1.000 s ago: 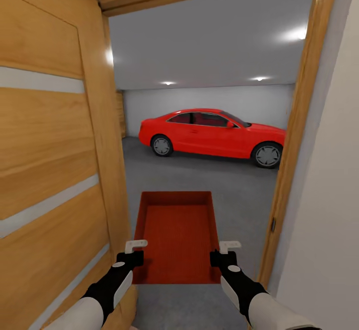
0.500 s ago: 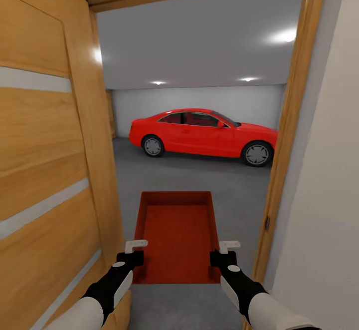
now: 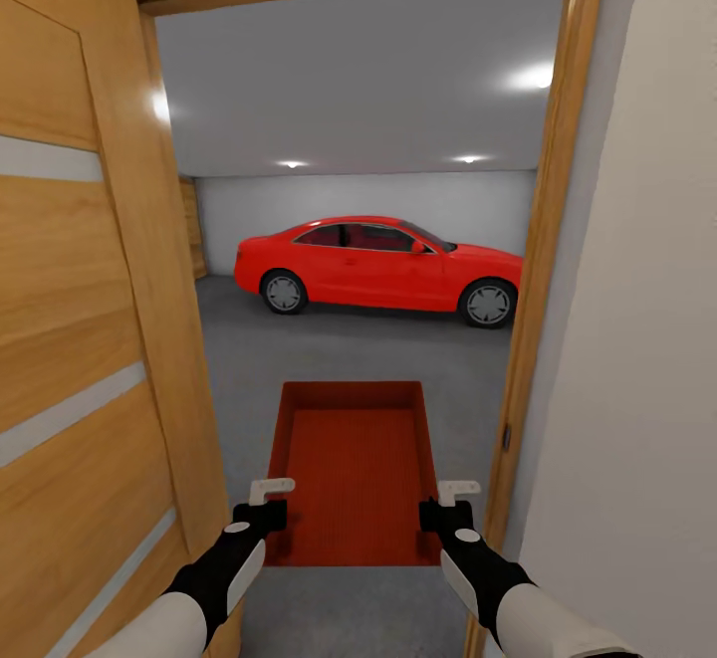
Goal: Move the two storage containers from the living room to the garage. In the garage, place one container on the floor and stack the other container on top of it (either order is fine).
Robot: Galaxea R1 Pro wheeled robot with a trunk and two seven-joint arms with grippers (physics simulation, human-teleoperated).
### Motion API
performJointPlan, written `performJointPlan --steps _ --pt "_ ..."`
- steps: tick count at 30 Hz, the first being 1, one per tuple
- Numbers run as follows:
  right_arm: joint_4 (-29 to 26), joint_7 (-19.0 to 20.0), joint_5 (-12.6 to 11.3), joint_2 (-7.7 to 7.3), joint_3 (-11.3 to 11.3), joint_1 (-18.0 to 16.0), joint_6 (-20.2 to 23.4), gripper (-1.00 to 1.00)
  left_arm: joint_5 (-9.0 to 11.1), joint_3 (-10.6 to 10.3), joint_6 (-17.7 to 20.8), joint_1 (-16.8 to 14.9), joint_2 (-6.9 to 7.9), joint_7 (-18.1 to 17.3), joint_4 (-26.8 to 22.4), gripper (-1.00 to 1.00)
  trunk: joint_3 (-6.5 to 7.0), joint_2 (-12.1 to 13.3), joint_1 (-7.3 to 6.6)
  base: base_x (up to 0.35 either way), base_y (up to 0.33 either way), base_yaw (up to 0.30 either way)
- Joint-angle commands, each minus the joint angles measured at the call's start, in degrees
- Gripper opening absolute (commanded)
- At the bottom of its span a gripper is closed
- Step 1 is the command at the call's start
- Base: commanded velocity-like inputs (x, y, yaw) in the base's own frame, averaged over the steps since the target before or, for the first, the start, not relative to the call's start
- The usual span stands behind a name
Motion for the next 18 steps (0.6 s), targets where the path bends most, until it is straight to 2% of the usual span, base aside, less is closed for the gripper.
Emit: performJointPlan --steps 1,5,14,18 --pt "0.23 0.02 -0.74 0.02 1.67 0.02 -0.01 -1.0 -0.67 0.4 -1.22 -0.04 0.01 0.93 -2.7 -1.0 -0.03 -0.05 0.02 0.0 0.0 -0.002" --pt "0.23 0.02 -0.74 0.02 1.67 0.01 -0.01 -1.0 -0.67 0.46 -1.21 -0.04 0.03 0.92 -2.63 -1.0 -0.03 -0.05 0.02 0.042 0.073 -0.001" --pt "0.23 0.02 -0.74 0.04 1.67 0.02 -0.01 -1.0 -0.67 0.46 -1.2 -0.04 0.08 0.94 -2.69 -1.0 -0.03 -0.05 0.02 0.142 0.263 -0.001" --pt "0.27 0.02 -0.74 0.1 1.67 0.02 0.04 -1.0 -0.67 0.46 -1.2 -0.04 0.09 0.94 -2.7 -1.0 -0.04 -0.05 0.02 0.138 0.203 -0.184"
